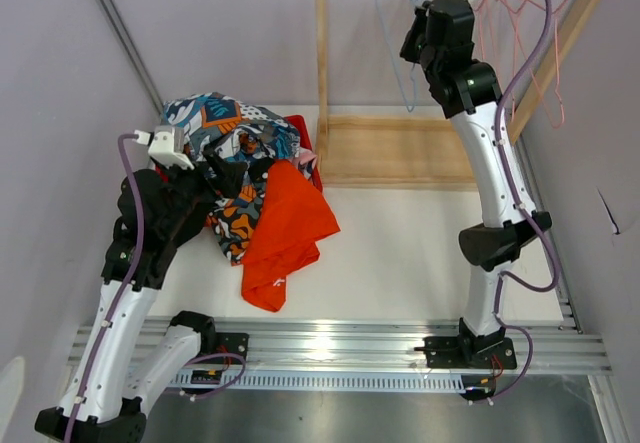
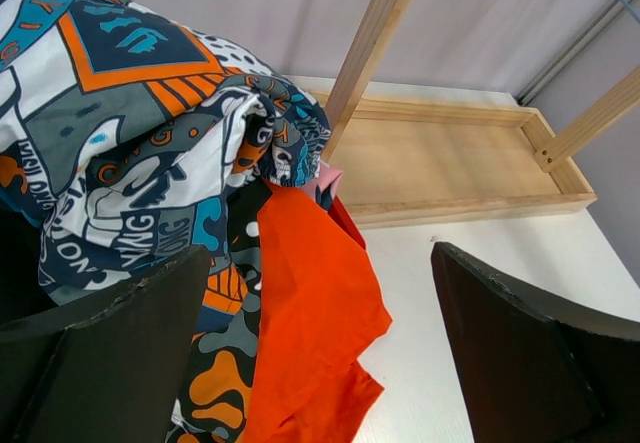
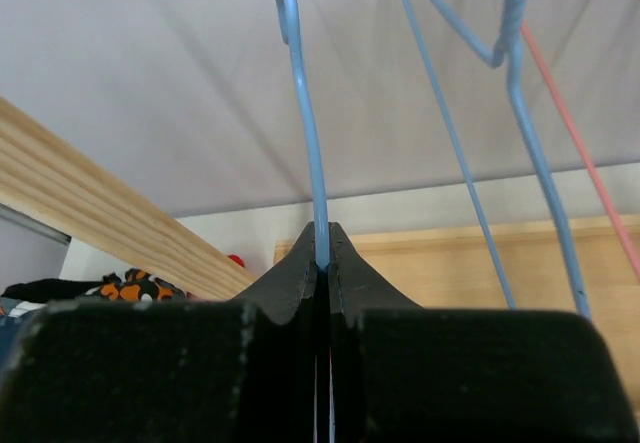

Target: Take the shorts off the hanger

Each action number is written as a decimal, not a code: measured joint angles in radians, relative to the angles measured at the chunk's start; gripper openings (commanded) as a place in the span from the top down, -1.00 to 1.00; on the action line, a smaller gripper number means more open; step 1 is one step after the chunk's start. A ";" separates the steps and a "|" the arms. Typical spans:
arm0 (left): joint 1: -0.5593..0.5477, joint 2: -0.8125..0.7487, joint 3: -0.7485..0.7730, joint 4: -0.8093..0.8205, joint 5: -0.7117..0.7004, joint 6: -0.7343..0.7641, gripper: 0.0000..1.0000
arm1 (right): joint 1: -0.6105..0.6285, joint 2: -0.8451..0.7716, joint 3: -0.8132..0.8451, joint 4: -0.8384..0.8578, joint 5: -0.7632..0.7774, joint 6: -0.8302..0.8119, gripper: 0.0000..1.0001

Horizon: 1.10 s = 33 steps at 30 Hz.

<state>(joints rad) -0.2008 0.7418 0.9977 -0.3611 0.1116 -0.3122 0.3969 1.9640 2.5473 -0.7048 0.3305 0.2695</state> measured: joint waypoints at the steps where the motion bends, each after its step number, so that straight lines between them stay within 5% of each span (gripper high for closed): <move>1: 0.000 -0.003 -0.007 0.003 0.000 0.002 -0.99 | 0.001 0.007 -0.002 0.002 0.000 0.002 1.00; 7: 0.000 -0.009 -0.018 0.004 0.000 0.008 -0.99 | 0.037 -0.028 -0.126 0.046 0.016 0.008 0.93; 8: 0.000 -0.009 -0.018 0.004 0.000 0.008 -0.99 | 0.047 -0.048 -0.160 0.059 0.022 0.008 0.44; 11: 0.000 -0.007 -0.008 -0.006 0.000 0.008 -0.99 | 0.071 -0.117 -0.227 0.072 0.036 0.019 -0.59; 14: 0.000 -0.005 0.022 -0.023 0.000 0.008 -0.99 | 0.102 -0.211 -0.284 0.069 0.065 0.016 -0.91; 25: 0.000 -0.026 0.162 -0.133 0.050 0.009 -0.99 | 0.308 -0.783 -0.723 0.010 0.219 0.042 -0.99; 33: 0.000 -0.168 0.186 -0.253 0.055 0.071 -0.99 | 0.405 -1.378 -1.046 -0.117 0.121 0.089 -0.99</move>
<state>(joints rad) -0.2008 0.5739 1.1835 -0.6144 0.1661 -0.2413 0.8017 0.5858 1.5013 -0.8215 0.4511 0.3584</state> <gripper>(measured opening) 0.994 0.992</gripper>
